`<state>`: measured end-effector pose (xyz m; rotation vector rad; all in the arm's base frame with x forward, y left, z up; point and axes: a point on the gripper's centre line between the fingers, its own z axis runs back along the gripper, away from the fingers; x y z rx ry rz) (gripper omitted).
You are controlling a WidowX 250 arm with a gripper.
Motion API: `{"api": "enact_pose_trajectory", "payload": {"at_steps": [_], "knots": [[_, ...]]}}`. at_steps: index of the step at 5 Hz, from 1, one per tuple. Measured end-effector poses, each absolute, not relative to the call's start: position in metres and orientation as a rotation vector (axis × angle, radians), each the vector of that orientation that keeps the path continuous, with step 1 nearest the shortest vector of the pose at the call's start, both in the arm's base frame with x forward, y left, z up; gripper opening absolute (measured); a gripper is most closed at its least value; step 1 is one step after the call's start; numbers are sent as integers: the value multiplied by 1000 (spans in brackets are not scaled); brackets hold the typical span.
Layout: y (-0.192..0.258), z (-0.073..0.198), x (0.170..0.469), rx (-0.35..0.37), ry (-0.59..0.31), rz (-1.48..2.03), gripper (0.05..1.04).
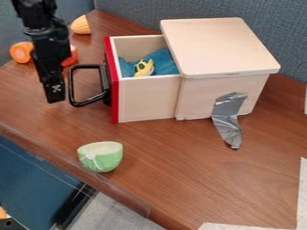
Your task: Close the drawer
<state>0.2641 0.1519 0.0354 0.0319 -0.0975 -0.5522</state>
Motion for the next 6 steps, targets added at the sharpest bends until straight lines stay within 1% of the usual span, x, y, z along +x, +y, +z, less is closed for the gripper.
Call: {"api": "enact_pose_trajectory", "payload": {"at_steps": [1,2,3,4,5,6], "knots": [[149,22,261,33,-85,-571,1001],[145,18,261,18,-106,-583,1001],[138,17,260,-29,-128,-599,1001],[129,19,256,-90,-128,-595,1001],[121,26,258,-115,-132,-597,1001],[109,38,276,-131,-148,-593,1001]]}}
